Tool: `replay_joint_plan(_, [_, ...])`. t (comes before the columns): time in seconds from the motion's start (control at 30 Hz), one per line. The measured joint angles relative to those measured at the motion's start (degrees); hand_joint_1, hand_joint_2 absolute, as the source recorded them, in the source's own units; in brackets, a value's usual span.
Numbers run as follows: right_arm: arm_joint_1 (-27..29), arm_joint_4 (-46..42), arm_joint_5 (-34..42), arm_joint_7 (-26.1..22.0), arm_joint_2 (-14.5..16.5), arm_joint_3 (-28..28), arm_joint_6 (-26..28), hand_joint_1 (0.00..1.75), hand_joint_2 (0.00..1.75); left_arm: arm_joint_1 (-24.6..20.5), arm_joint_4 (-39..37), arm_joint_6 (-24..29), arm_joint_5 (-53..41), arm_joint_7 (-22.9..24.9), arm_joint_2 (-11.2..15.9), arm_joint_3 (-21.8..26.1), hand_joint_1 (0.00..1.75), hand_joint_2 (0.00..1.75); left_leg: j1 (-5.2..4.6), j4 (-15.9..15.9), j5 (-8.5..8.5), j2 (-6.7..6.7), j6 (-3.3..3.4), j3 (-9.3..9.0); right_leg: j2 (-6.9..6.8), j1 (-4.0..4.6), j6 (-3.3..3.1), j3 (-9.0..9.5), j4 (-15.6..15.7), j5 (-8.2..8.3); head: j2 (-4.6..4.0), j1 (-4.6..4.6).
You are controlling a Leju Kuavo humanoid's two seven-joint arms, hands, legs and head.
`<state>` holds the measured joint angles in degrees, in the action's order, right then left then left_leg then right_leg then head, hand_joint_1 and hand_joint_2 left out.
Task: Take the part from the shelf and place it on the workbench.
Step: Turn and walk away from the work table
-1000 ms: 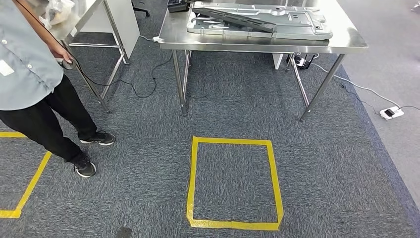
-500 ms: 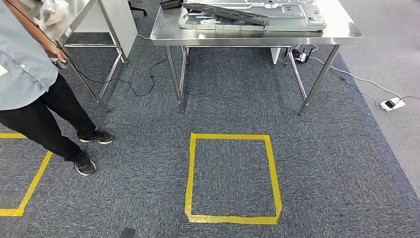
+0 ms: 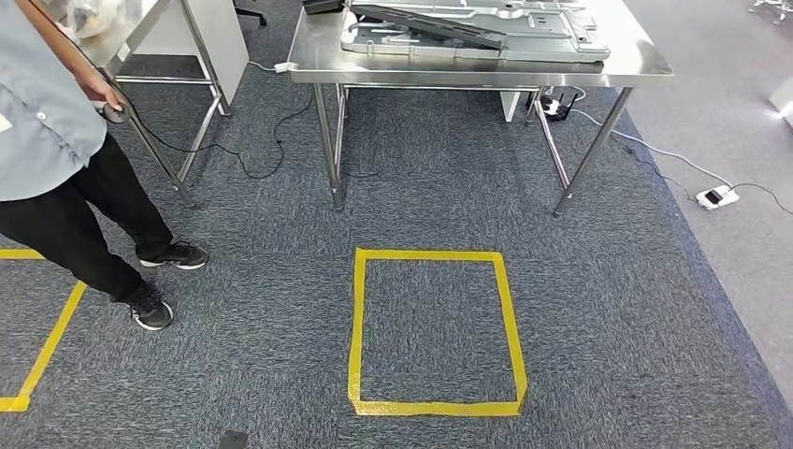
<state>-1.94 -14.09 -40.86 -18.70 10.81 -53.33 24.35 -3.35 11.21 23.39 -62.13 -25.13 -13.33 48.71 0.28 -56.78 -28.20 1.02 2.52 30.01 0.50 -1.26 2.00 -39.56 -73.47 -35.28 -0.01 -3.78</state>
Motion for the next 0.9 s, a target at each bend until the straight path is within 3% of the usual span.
replay_joint_plan(0.03, [0.05, 0.03, -0.03, 0.10, 0.01, 0.00, -0.10, 0.00, 0.00, 0.01, 0.00, 0.00, 0.01, -0.02, 0.00, 0.01, 0.00, 0.00, -0.10, -0.11, 0.00, 0.19, 0.02, 0.09, -0.07, 0.00, 0.00, -0.21, -0.79, 0.24, -0.01, 0.01])
replay_joint_plan(0.07, [0.10, 0.05, -0.08, 0.19, 0.01, -0.01, -0.22, 0.00, 0.00, 0.00, 0.00, 0.00, 0.02, -0.04, 0.00, 0.01, 0.00, 0.00, -0.17, -0.24, -0.05, 0.36, 0.00, 0.13, -0.19, 0.02, -0.09, 0.78, 0.79, 1.56, -0.01, 0.00])
replay_joint_plan(0.17, [0.10, 0.06, -0.35, 0.39, 0.01, -0.02, -0.55, 0.00, 0.00, -0.03, 0.00, 0.00, 0.02, -0.07, -0.07, 0.01, 0.00, 0.00, -0.40, -0.82, -0.42, 0.78, -0.36, 0.18, -1.39, 0.39, -0.92, 6.49, 11.61, 6.11, -0.01, 0.01])
replay_joint_plan(0.23, [0.01, 0.07, -0.58, 0.47, 0.08, -0.02, -0.62, 0.00, 0.00, -0.06, 0.00, 0.00, 0.02, -0.08, -0.13, 0.02, 0.00, 0.00, -0.58, -1.10, -0.59, 1.13, -0.81, 0.32, -1.81, 0.81, -1.45, 7.61, 14.38, 6.51, -0.01, 0.04])
replay_joint_plan(0.33, [0.05, 0.11, -0.79, 0.62, 0.31, -0.02, -0.71, 0.00, 0.00, -0.08, 0.00, -0.02, 0.01, -0.08, -0.18, 0.03, 0.00, 0.00, -0.57, -1.52, -1.08, 1.13, -1.61, 0.49, -1.23, 0.60, -2.25, 7.52, 14.85, 6.97, 0.00, 0.04])
replay_joint_plan(0.4, [0.03, 0.15, -0.86, 0.72, 0.48, -0.02, -0.74, 0.00, 0.00, -0.06, 0.00, -0.02, 0.01, -0.09, -0.19, 0.03, 0.00, 0.00, -0.36, -5.05, -3.70, 0.26, -2.27, 1.97, -0.99, 0.20, -2.94, 7.51, 15.28, 7.37, -0.01, 0.07])
replay_joint_plan(0.47, [0.03, 0.16, -0.98, 0.94, 0.51, -0.02, -0.75, 0.00, 0.00, 0.03, 0.00, -0.02, 0.01, -0.09, -0.18, 0.03, 0.00, 0.00, -0.05, -12.01, -7.44, -0.33, -2.76, 4.98, -0.65, 0.19, -3.23, 7.26, 15.26, 7.52, -0.01, 0.08])
replay_joint_plan(0.5, [0.06, 0.18, -1.15, 1.15, 0.52, -0.02, -0.75, 0.00, 0.00, 0.09, 0.00, -0.02, -0.02, -0.08, -0.17, 0.03, 0.00, 0.00, 0.11, -15.01, -8.52, -0.40, -2.95, 6.31, -0.41, 0.19, -3.26, 7.17, 15.20, 7.54, -0.02, 0.08])
replay_joint_plan(0.53, [0.09, 0.21, -1.39, 1.40, 0.54, -0.02, -0.74, 0.00, 0.00, 0.13, 0.00, -0.03, -0.05, -0.08, -0.17, 0.03, 0.00, 0.00, 0.27, -16.37, -8.50, -0.41, -3.09, 6.90, -0.16, 0.16, -3.25, 7.11, 15.11, 7.54, -0.02, 0.08])
replay_joint_plan(0.57, [0.12, 0.24, -1.63, 1.67, 0.57, -0.02, -0.70, 0.00, 0.00, 0.16, 0.00, -0.04, -0.08, -0.07, -0.17, 0.03, 0.00, 0.00, 0.43, -15.63, -7.37, -0.42, -3.20, 6.50, 0.14, 0.09, -3.19, 7.10, 14.98, 7.51, -0.01, 0.09])
replay_joint_plan(0.67, [0.06, 0.32, -1.90, 2.25, 0.77, -0.02, -0.62, 0.00, 0.00, 0.14, 0.00, -0.07, -0.10, -0.07, -0.17, 0.03, 0.00, 0.00, 0.79, -5.26, -2.08, -1.40, -3.19, 1.63, 1.12, -0.05, -2.54, 7.07, 14.50, 7.33, -0.01, 0.08])
replay_joint_plan(0.73, [0.00, 0.34, -1.96, 2.37, 0.86, -0.02, -0.61, 0.00, 0.00, 0.12, 0.00, -0.12, -0.12, -0.07, -0.17, 0.03, 0.00, 0.00, 0.66, -1.60, -1.25, -2.25, -2.80, 0.15, 1.60, 0.00, -1.73, 6.81, 14.36, 7.45, -0.01, 0.07])
replay_joint_plan(0.83, [0.17, 0.43, -2.47, 2.74, 0.98, -0.02, -0.64, 0.00, 0.00, 0.10, 0.00, -0.33, -0.17, -0.08, -0.17, 0.04, 0.00, 0.00, 0.49, -1.08, -0.79, -1.92, -1.70, 0.18, 1.83, -0.10, -0.61, 6.52, 14.43, 7.63, 0.00, 0.05])
replay_joint_plan(0.9, [0.21, 0.47, -2.81, 3.18, 1.04, -0.02, -0.69, 0.00, 0.00, 0.09, 0.00, -0.45, -0.21, -0.08, -0.17, 0.07, 0.00, 0.00, 0.68, -0.57, -0.28, -1.36, -0.85, 0.15, 1.04, -0.09, -0.25, 5.29, 11.57, 5.54, 0.00, 0.02])
